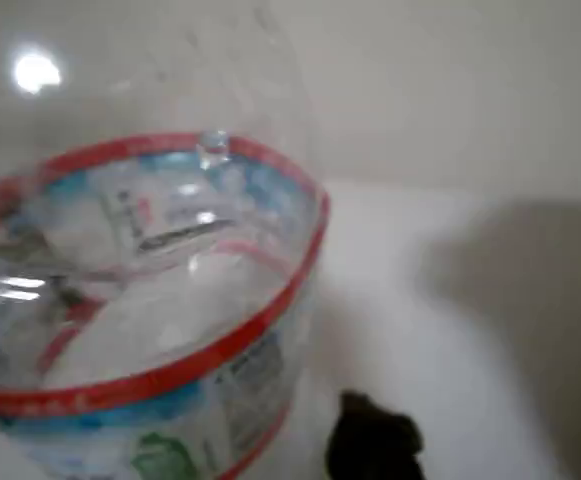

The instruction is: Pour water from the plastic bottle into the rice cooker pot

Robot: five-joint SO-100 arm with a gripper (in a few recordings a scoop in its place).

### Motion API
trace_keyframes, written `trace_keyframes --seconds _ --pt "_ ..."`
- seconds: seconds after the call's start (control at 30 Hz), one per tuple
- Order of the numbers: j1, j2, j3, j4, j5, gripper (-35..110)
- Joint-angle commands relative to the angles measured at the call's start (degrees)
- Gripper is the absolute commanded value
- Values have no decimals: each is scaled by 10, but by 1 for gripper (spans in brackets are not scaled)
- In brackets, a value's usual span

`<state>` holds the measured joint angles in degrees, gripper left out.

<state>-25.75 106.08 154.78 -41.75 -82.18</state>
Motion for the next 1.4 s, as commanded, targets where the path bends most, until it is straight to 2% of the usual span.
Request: trace_keyframes --seconds 0.0,0.4,0.6,0.7,0.9,1.07,1.37 --pt "0 -127 -102 -99 4 52" --pt "11 -371 -269 -206 4 49" --pt "12 -423 -301 -229 15 23" --pt "11 -445 -309 -254 16 14" --pt "10 -438 -307 -265 22 8" --pt "0 -345 -305 -221 28 8" --pt "-22 -99 -320 -30 48 8"
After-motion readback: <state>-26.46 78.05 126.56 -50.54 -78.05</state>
